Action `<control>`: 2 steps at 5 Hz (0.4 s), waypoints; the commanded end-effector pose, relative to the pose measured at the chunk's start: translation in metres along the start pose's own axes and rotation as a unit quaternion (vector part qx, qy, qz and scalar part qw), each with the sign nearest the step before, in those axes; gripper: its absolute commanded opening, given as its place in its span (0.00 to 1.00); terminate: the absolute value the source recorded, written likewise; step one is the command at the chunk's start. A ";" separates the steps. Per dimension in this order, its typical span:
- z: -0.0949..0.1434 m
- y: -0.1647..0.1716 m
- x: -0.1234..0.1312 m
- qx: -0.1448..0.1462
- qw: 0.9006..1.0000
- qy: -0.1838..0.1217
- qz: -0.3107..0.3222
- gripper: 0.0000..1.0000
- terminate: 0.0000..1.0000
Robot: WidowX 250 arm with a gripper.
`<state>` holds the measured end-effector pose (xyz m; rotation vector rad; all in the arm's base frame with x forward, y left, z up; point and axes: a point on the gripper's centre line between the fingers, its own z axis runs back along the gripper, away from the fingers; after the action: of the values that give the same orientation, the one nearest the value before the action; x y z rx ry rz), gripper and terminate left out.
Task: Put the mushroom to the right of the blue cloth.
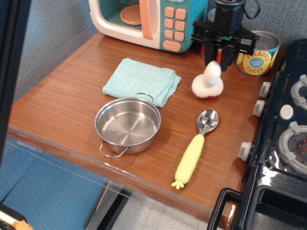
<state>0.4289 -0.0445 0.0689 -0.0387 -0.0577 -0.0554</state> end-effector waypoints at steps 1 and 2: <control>0.051 0.004 -0.019 -0.003 0.998 -0.058 0.001 1.00 0.00; 0.059 0.005 -0.022 -0.003 0.998 -0.065 0.008 1.00 0.00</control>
<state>0.4180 -0.0435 0.0942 -0.0472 -0.1043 -0.0251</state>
